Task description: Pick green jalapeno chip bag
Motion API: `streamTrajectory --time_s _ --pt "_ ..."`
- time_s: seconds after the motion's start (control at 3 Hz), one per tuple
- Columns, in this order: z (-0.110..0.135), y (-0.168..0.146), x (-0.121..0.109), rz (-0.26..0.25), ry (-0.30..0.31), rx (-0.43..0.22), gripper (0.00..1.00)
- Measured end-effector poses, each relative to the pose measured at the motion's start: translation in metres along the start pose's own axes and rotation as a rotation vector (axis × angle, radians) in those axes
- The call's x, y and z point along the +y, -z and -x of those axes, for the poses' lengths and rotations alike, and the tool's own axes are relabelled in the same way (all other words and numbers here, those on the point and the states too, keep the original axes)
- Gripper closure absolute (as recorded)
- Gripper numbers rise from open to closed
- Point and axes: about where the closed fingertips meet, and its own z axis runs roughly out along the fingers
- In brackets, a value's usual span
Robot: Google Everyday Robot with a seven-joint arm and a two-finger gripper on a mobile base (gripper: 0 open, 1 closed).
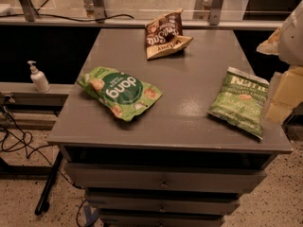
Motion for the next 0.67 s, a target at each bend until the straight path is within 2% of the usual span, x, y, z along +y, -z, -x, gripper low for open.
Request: streamTrajectory --time_s 0.33,0.67 --pt "0.0000 0.0000 0.0000 0.000 0.000 0.000 0.00" --pt "0.0050 -0.0041 -0.0053 -0.013 0.033 -0.020 0.00"
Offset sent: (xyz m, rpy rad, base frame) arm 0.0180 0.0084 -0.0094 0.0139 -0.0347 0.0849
